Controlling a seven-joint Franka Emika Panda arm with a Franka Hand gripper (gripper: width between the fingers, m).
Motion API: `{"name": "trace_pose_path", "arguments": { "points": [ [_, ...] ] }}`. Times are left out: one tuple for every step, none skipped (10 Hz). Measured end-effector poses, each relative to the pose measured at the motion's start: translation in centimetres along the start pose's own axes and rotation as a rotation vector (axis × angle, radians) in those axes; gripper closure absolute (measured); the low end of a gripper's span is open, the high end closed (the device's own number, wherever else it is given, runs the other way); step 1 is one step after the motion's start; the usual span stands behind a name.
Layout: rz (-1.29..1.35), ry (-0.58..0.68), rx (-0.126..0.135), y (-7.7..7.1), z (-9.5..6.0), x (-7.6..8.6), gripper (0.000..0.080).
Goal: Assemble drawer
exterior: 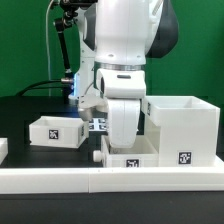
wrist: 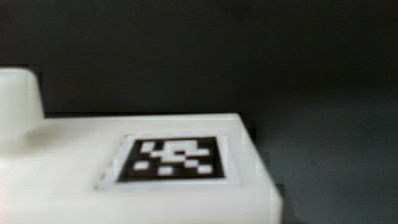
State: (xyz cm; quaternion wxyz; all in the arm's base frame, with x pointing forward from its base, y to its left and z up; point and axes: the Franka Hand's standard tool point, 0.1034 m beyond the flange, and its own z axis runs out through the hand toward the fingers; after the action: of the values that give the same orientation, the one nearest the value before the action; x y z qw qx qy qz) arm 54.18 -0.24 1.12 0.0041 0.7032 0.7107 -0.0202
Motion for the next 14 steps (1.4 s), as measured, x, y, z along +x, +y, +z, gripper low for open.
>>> {"name": "trace_pose_path", "arguments": {
  "points": [
    [0.005, 0.0, -0.005, 0.1, 0.0, 0.0, 0.0758],
    [0.004, 0.003, -0.029, 0.2, 0.0, 0.1, 0.0758],
    [0.011, 0.004, -0.03, 0.2, 0.0, 0.1, 0.0758],
    [0.012, 0.004, -0.03, 0.2, 0.0, 0.1, 0.0758],
    [0.013, 0.004, -0.03, 0.2, 0.0, 0.0, 0.0758],
    [0.013, 0.004, -0.03, 0.2, 0.0, 0.1, 0.0758],
    [0.007, 0.003, -0.03, 0.2, 0.0, 0.4, 0.0758],
    [0.008, 0.003, -0.031, 0.2, 0.0, 0.6, 0.0758],
    [0.019, 0.003, -0.032, 0.2, 0.0, 0.8, 0.0758],
    [0.019, 0.004, -0.033, 0.3, -0.1, 1.2, 0.0758],
    [0.019, 0.005, -0.034, 0.3, -0.1, 1.5, 0.0758],
    [0.016, 0.005, -0.041, 0.4, -0.1, 1.8, 0.0758],
    [0.018, 0.003, -0.05, 0.5, -0.1, 1.7, 0.0757],
    [0.027, 0.003, -0.052, 0.5, -0.1, 1.7, 0.0757]
  ]
}}
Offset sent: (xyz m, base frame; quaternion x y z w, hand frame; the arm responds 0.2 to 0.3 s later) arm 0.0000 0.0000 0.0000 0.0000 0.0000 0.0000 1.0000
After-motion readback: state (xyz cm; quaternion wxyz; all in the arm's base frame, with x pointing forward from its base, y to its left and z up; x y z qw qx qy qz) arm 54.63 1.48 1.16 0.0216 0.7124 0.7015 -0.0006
